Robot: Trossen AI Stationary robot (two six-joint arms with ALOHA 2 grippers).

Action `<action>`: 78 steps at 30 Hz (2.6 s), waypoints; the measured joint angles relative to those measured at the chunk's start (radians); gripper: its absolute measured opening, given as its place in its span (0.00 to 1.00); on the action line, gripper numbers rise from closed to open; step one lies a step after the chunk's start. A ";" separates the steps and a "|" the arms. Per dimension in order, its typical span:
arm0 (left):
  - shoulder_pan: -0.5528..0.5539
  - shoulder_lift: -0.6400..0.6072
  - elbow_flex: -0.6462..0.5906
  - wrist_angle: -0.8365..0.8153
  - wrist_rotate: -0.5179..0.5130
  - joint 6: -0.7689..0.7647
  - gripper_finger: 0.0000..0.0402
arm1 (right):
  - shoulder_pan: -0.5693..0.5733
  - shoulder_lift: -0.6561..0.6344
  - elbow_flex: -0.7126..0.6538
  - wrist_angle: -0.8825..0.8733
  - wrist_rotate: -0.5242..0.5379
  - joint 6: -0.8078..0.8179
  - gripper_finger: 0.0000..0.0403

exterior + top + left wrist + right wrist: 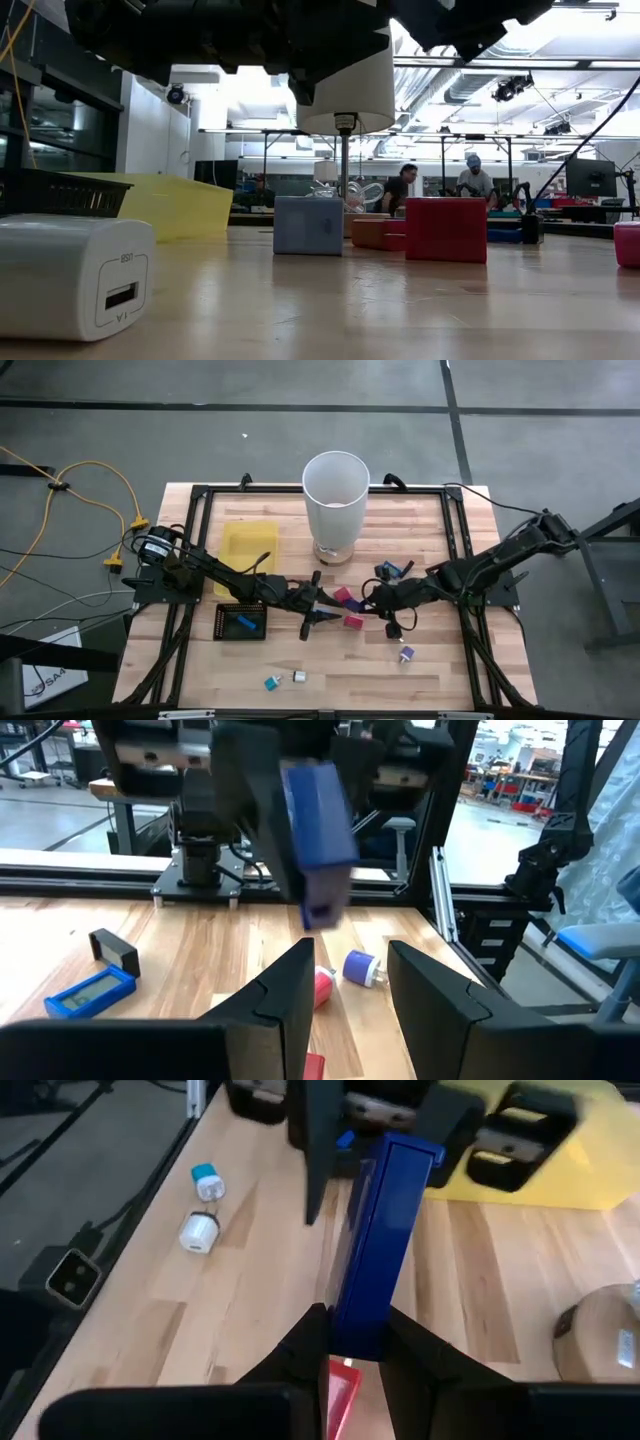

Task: Pick & Place Office items
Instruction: Put the violet digital clock into the black bin

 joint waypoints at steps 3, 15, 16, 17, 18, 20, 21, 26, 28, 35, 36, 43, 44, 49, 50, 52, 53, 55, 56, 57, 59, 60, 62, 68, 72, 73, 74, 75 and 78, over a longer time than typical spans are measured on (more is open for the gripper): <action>0.000 0.000 0.000 0.011 0.000 0.000 0.31 | -0.002 0.037 0.000 0.051 -0.007 -0.017 0.14; 0.000 0.000 0.000 0.014 0.000 0.000 0.31 | -0.003 0.065 0.000 0.116 0.011 -0.030 0.14; 0.000 0.000 0.000 0.014 0.000 0.000 0.31 | -0.003 0.065 0.000 0.117 0.018 -0.030 0.14; 0.000 0.000 0.000 0.015 0.000 0.000 0.31 | -0.003 0.065 0.000 0.116 0.022 -0.030 0.14; 0.000 0.000 0.000 0.017 0.000 0.000 0.31 | -0.005 0.067 0.000 0.118 0.021 -0.030 0.14; 0.000 0.000 0.000 0.033 0.000 0.002 0.31 | -0.015 0.078 0.000 0.130 0.019 -0.030 0.14; 0.000 0.000 0.000 0.046 -0.002 0.002 0.31 | -0.016 0.080 0.000 0.129 0.018 -0.030 0.14; 0.015 0.000 0.000 0.096 -0.001 0.001 0.31 | -0.022 0.080 0.000 0.146 0.019 -0.042 0.14; 0.022 0.000 0.000 0.096 0.000 0.001 0.31 | -0.023 0.080 0.000 0.149 0.019 -0.049 0.14; 0.034 0.000 0.000 0.096 0.002 0.000 0.31 | -0.023 0.080 0.000 0.153 0.022 -0.051 0.14; 0.034 0.000 0.000 0.096 0.002 -0.002 0.31 | -0.023 0.080 0.000 0.153 0.022 -0.050 0.14; 0.031 0.000 0.000 0.094 0.001 -0.001 0.31 | -0.023 0.080 0.000 0.149 0.020 -0.048 0.14; 0.031 0.000 0.000 0.094 0.001 -0.001 0.31 | -0.023 0.080 0.000 0.145 0.020 -0.048 0.14; 0.031 0.000 0.000 0.093 0.001 -0.001 0.31 | -0.023 0.080 0.000 0.138 0.022 -0.044 0.14; 0.031 0.000 0.000 0.093 0.001 -0.001 0.31 | -0.023 0.080 0.000 0.138 0.022 -0.044 0.14; 0.031 0.000 0.000 0.093 0.000 -0.001 0.30 | -0.023 0.080 0.000 0.138 0.022 -0.044 0.14; 0.031 0.000 0.000 0.093 0.001 -0.001 0.29 | -0.023 0.080 0.000 0.137 0.022 -0.044 0.14; 0.030 0.000 0.000 0.093 0.001 -0.001 0.25 | -0.023 0.080 0.000 0.137 0.022 -0.044 0.14; 0.030 0.000 0.000 0.093 0.001 -0.001 0.23 | -0.023 0.080 0.000 0.137 0.022 -0.044 0.14; 0.030 0.000 0.000 0.093 0.002 -0.001 0.20 | -0.023 0.080 0.000 0.137 0.023 -0.044 0.14; 0.030 0.000 0.000 0.092 -0.001 -0.001 0.15 | -0.023 0.080 0.000 0.134 0.026 -0.044 0.14; 0.030 0.000 0.000 0.092 -0.001 -0.002 0.13 | -0.023 0.080 0.000 0.132 0.028 -0.044 0.14; 0.030 0.000 0.000 0.092 -0.001 -0.002 0.12 | -0.023 0.080 0.000 0.132 0.027 -0.044 0.14; 0.030 0.000 0.000 0.092 -0.001 -0.005 0.16 | -0.023 0.079 0.000 0.132 0.025 -0.044 0.14; 0.030 0.000 0.000 0.091 0.000 -0.029 0.18 | -0.023 0.079 0.000 0.133 0.022 -0.043 0.14; 0.030 0.000 0.000 0.091 0.000 -0.044 0.17 | -0.023 0.079 0.000 0.133 0.022 -0.043 0.14; 0.030 0.000 0.000 0.091 0.000 -0.057 0.17 | -0.023 0.079 0.000 0.132 0.022 -0.041 0.14; 0.030 0.000 0.000 0.090 0.000 -0.062 0.16 | -0.023 0.079 0.000 0.132 0.022 -0.041 0.14; 0.030 0.000 0.000 0.089 0.000 -0.058 0.14 | -0.023 0.079 0.000 0.131 0.022 -0.027 0.14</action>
